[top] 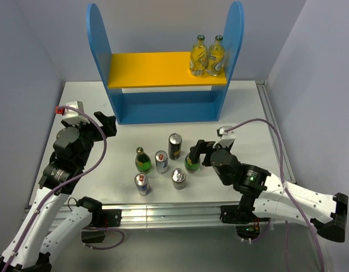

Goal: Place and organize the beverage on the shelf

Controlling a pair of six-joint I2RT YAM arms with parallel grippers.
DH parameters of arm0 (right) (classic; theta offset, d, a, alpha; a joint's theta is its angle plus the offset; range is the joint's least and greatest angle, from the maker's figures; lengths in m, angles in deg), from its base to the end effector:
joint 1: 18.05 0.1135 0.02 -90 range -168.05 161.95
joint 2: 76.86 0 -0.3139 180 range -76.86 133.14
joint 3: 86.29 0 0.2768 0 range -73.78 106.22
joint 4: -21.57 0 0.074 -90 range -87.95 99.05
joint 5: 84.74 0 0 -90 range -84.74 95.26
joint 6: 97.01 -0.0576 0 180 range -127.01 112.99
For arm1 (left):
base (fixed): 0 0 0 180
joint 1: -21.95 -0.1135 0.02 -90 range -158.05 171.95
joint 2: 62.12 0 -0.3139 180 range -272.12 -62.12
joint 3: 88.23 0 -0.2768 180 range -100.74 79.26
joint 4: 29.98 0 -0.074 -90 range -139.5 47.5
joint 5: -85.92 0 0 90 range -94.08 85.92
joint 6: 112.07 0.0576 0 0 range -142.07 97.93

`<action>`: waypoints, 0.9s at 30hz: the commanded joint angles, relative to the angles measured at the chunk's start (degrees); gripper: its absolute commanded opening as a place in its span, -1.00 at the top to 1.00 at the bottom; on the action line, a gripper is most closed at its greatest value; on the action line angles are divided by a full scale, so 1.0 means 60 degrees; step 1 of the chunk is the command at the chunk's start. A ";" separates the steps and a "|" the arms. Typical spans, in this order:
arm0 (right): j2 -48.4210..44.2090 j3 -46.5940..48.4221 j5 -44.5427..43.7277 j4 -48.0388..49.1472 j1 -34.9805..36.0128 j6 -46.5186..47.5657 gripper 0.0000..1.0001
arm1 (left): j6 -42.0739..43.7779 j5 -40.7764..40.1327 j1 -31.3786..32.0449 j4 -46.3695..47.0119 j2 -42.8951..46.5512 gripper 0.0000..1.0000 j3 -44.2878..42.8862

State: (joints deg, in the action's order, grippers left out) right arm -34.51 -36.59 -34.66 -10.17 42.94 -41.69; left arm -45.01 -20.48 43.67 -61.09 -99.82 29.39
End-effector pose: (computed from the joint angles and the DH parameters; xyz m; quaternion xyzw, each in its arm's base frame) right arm 0.1149 0.1309 0.3116 0.0003 0.8114 0.1849 0.5545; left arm 0.1468 -0.0410 0.4066 -0.1029 0.7370 -0.1522 0.6505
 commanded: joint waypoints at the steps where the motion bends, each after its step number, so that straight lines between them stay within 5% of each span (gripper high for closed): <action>1: 0.0323 -0.0120 -0.0363 0.0406 0.0088 -0.0518 -0.98 | 0.0234 -0.0166 -0.0015 0.0051 0.0100 -0.96 -0.0024; 14: 0.1452 -0.0485 -0.0903 0.1343 0.0206 -0.0578 -0.89 | 0.0249 -0.0225 -0.0001 -0.0022 0.0188 -0.94 -0.0009; 20: 0.2037 -0.0705 -0.1315 0.2046 0.0206 -0.0417 -0.57 | 0.0263 -0.0225 -0.0001 -0.0007 0.0203 -0.94 -0.0009; 27: 0.2917 -0.0603 -0.1593 0.2515 0.0191 -0.0446 0.04 | 0.0264 -0.0196 -0.0001 -0.0022 0.0203 -0.94 -0.0009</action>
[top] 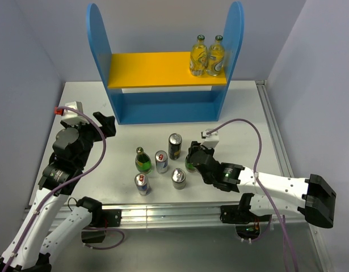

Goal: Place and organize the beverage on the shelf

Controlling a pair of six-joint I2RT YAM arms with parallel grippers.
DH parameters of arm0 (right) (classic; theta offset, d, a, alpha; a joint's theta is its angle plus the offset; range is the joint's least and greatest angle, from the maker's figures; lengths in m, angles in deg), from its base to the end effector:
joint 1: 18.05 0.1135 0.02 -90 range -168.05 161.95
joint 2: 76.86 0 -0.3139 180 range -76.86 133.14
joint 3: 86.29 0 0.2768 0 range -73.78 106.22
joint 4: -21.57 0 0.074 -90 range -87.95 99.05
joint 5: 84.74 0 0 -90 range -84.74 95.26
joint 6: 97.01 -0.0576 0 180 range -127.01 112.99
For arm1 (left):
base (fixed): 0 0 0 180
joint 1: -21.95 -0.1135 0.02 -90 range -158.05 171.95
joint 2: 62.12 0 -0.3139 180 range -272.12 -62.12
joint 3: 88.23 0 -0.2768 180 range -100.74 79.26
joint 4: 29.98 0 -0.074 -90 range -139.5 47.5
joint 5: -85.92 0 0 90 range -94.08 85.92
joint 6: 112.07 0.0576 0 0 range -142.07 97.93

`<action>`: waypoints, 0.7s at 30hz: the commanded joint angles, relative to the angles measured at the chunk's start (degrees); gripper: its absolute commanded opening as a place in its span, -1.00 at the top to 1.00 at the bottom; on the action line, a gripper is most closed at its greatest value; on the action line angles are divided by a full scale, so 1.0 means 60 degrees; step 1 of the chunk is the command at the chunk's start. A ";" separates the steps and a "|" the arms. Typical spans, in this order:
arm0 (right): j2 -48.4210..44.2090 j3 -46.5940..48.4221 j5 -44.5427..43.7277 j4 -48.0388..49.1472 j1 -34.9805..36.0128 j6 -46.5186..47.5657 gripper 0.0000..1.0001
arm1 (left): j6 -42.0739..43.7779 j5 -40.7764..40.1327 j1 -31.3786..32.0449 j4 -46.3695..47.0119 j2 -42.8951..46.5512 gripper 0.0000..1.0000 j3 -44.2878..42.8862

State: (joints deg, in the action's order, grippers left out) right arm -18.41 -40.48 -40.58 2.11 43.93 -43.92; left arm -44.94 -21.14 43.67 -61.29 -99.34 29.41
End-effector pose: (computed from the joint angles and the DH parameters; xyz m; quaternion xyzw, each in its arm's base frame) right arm 0.1410 0.1770 0.2598 0.0091 0.8277 0.1172 0.5488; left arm 0.1446 -0.0394 0.4071 -0.1065 0.7349 -0.1485 0.6531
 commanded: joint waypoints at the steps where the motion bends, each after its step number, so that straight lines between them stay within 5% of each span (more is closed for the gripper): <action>1: 0.0305 0.0060 -0.0621 0.0512 0.0027 -0.0060 0.13 | 0.0253 -0.0101 -0.0001 0.0011 0.0123 -0.94 -0.0013; 7: 0.0672 0.0543 -0.0796 0.0089 0.0042 0.0071 0.98 | 0.0253 -0.0043 -0.0001 -0.0004 0.0108 -0.93 -0.0013; 21: 0.0920 0.5125 -0.1822 -0.1729 0.0027 0.2879 1.00 | 0.0282 0.0089 -0.0001 0.0011 0.0020 -0.93 -0.0013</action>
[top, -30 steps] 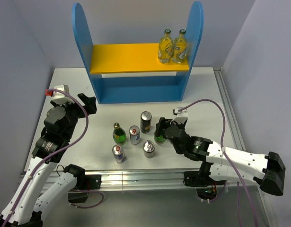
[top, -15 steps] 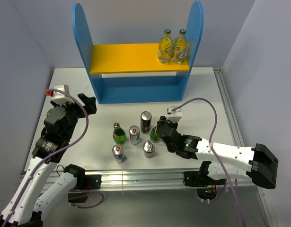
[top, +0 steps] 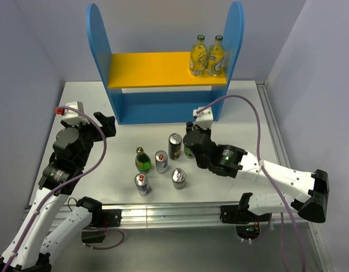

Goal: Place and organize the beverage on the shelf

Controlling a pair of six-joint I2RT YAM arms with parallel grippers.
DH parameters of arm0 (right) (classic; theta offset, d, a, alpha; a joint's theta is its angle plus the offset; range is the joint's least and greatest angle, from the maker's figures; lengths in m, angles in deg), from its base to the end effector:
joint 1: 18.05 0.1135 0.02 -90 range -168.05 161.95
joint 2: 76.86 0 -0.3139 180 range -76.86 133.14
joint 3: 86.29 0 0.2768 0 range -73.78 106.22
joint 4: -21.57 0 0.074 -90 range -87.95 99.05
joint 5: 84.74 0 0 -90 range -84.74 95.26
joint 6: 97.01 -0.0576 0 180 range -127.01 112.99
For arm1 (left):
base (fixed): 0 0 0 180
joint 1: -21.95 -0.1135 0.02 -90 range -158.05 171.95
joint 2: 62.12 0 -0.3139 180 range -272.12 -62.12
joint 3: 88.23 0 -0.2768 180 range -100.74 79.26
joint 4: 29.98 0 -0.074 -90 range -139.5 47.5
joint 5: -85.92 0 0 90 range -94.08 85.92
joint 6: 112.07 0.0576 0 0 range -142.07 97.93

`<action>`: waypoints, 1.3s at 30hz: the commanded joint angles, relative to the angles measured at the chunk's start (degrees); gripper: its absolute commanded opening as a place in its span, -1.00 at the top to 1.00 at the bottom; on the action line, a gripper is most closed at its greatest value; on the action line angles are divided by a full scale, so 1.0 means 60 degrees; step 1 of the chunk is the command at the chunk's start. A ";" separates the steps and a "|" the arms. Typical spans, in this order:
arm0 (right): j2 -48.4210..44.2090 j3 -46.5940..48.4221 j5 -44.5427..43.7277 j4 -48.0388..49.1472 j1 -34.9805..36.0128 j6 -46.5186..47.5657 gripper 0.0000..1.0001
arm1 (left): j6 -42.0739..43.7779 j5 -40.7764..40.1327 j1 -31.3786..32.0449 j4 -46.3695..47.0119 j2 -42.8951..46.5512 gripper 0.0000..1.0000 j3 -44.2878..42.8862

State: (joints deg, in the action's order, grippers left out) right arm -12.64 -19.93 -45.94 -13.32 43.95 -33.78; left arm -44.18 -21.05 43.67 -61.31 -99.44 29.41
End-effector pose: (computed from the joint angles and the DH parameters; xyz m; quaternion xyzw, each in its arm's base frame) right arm 0.1583 0.2020 0.3469 -0.0423 0.8171 0.0312 0.5741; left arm 0.1451 -0.0397 0.4068 -0.1010 0.7363 -0.1444 0.6533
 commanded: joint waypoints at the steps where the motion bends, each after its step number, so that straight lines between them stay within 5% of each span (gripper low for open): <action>1: 0.0076 0.2372 -0.0901 0.0973 0.0024 0.1455 1.00 | 0.0154 0.0089 -0.0001 0.0015 0.0024 -0.93 -0.0013; 12: 0.3297 0.7882 -0.0110 0.2308 -0.0210 0.5527 1.00 | 0.0154 0.0075 -0.0001 0.0015 -0.0093 -0.93 0.0016; 22: 0.6928 1.3182 0.0667 0.1942 -0.1205 0.6555 1.00 | 0.0169 0.0075 -0.0001 0.0000 -0.0196 -0.93 0.0075; 39: 0.8470 1.4756 0.1912 0.3684 -0.2568 0.6249 1.00 | 0.0198 0.0192 -0.0001 0.0014 -0.0474 -0.93 0.0133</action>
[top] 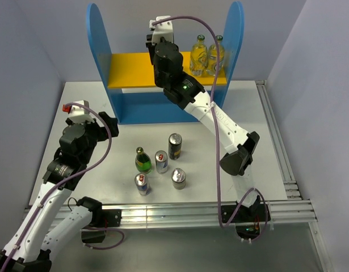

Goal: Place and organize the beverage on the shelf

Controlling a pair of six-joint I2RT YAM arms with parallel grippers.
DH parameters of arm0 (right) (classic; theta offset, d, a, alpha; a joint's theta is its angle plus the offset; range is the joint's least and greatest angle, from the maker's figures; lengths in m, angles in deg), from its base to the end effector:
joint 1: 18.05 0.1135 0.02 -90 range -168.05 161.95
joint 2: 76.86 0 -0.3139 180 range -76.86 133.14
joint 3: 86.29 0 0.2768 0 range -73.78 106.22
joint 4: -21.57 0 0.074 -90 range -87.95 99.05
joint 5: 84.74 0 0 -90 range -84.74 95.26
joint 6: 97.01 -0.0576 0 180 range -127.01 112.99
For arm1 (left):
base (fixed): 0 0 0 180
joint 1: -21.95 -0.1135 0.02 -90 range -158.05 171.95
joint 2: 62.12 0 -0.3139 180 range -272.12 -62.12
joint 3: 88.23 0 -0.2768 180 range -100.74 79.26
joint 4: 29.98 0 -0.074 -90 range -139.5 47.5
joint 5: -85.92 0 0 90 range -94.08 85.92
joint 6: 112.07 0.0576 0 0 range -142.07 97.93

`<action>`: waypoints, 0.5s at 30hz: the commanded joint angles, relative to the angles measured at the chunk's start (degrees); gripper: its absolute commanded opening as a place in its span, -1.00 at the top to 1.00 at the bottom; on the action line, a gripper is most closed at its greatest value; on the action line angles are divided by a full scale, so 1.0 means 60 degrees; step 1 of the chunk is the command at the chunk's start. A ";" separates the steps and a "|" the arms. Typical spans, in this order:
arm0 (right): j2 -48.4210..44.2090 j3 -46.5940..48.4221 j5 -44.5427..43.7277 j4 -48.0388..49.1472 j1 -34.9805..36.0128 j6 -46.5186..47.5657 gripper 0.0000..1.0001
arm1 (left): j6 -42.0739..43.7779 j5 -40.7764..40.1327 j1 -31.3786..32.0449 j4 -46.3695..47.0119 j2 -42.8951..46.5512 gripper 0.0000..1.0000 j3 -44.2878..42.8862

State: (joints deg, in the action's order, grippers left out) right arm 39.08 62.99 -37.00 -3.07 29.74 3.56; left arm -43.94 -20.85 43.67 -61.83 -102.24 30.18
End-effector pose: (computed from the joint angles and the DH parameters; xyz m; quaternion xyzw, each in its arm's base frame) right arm 0.3672 0.3472 0.5655 -0.0575 0.6639 0.0033 0.7456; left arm 0.1591 -0.0455 0.3938 -0.0944 0.7598 -0.1312 0.6297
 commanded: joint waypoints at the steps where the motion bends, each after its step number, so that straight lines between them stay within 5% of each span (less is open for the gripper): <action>1: -0.0062 0.1037 0.0495 0.1903 -0.0259 -0.0105 1.00 | 0.0158 0.0203 -0.0015 0.0116 -0.0037 -0.92 0.0006; 15: 0.0832 0.1258 0.1301 0.1756 -0.0699 -0.1043 1.00 | 0.0188 0.0262 -0.0016 0.0073 -0.0213 -0.93 -0.0038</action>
State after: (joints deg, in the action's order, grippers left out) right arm 45.55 66.51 -31.03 0.38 25.50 -1.47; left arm -43.76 -20.39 43.67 -62.18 -103.64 30.18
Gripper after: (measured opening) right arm 0.405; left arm 0.963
